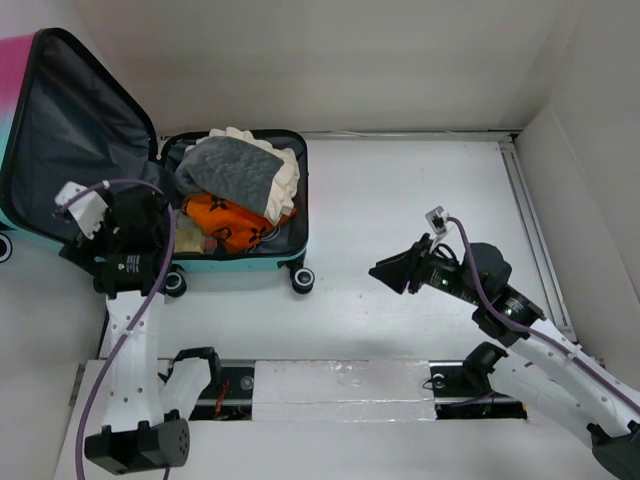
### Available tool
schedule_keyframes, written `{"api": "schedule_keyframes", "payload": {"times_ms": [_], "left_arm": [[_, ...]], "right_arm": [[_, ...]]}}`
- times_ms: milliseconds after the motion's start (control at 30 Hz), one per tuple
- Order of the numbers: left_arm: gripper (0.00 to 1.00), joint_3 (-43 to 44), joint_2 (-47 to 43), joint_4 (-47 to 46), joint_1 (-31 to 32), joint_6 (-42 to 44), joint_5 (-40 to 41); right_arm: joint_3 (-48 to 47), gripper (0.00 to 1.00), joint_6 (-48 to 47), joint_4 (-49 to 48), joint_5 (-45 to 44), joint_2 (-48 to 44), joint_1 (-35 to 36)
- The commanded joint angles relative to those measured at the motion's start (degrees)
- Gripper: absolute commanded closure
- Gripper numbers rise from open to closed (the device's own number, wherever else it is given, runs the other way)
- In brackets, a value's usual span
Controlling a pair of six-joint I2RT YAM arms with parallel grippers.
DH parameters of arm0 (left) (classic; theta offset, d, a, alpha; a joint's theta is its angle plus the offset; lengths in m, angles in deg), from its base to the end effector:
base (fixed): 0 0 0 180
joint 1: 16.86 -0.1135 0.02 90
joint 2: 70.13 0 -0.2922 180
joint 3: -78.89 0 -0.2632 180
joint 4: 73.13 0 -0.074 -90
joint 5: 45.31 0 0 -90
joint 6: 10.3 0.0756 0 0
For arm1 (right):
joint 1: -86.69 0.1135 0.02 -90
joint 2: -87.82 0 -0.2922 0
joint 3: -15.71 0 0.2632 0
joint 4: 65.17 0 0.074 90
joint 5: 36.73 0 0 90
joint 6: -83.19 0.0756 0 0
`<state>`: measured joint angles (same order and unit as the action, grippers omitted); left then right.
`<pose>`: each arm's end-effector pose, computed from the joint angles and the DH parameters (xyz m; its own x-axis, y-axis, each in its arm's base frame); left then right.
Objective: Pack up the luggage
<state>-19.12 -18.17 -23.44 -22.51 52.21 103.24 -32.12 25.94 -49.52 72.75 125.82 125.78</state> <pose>0.1674 0.0814 0.4372 0.0957 -0.2325 -0.9679 -0.9093 0.3751 -0.1801 0.1344 0.1416 0.3236 -0.5271 0.2289 -0.8184 -0.6739 0.4741 0.5666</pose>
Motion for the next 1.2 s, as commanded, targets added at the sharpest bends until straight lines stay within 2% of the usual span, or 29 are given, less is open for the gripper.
{"api": "schedule_keyframes", "payload": {"times_ms": [0,33,100,133,167,200,233,400,500,600,667,700,833,933,967,1000,1167], "left_arm": [[0.21,-9.8,-4.9,-8.3,-0.1,2.9,4.8],[0.21,-11.4,-4.3,-7.7,-0.1,2.9,8.0],[0.18,-12.0,1.1,-9.9,-2.7,6.5,8.5],[0.18,-8.6,2.7,-8.6,-5.7,5.0,1.1],[0.18,-7.4,5.1,-8.6,-14.3,5.0,-3.7],[0.2,-5.6,6.1,-5.9,-17.8,3.9,-8.0],[0.2,-4.4,6.7,-5.8,-18.4,1.8,-9.3],[0.2,1.4,10.3,-6.3,-18.4,3.7,-7.8],[0.2,5.3,11.6,-6.3,-16.4,3.7,-8.4],[0.32,5.3,11.0,-9.2,-13.3,5.1,-9.0],[0.46,5.9,11.0,-9.2,-13.3,5.7,-9.0],[0.58,6.5,11.5,-9.2,-12.8,5.7,-8.2],[0.71,5.4,11.5,-10.3,-12.8,6.4,-7.6],[0.73,4.1,11.0,-10.8,-12.8,7.1,-7.6],[0.81,4.0,11.0,-11.5,-12.8,8.1,-8.4],[1.0,3.3,10.3,-12.1,-12.8,8.8,-8.9],[1.0,2.7,6.6,-12.5,-6.0,8.9,-15.6]], "right_arm": [[-0.2,0.53,-0.8,-2.6,0.0,-1.3,0.5],[-0.2,0.53,-0.8,-2.6,0.0,-1.3,0.5],[-0.2,0.53,-0.8,-2.6,0.0,-1.3,0.5],[-0.2,0.53,-0.8,-2.6,0.6,-1.3,0.5],[-0.2,0.53,-0.8,-2.6,0.6,-1.3,0.5],[-0.2,0.53,-0.8,-2.6,0.6,-1.3,0.5],[-0.2,0.53,-0.8,-2.0,0.6,-1.3,0.5],[0.3,0.53,-0.8,-3.2,1.3,-0.7,1.1],[0.3,0.53,-0.8,-3.7,2.0,0.5,1.1],[0.3,0.53,-0.8,-4.9,2.6,1.0,1.1],[0.3,0.53,-0.8,-4.9,2.6,1.6,1.1],[0.3,0.53,-0.8,-4.9,1.8,1.6,1.1],[0.3,0.53,-0.8,-4.9,0.6,1.6,1.1],[0.3,0.53,-0.8,-4.4,-0.6,2.2,1.1],[0.3,0.53,-0.8,-3.9,-1.1,2.2,1.1],[0.3,0.53,-0.8,-3.9,-1.1,2.2,1.1],[0.3,0.53,-0.8,-3.9,-2.3,3.4,1.1]]}}
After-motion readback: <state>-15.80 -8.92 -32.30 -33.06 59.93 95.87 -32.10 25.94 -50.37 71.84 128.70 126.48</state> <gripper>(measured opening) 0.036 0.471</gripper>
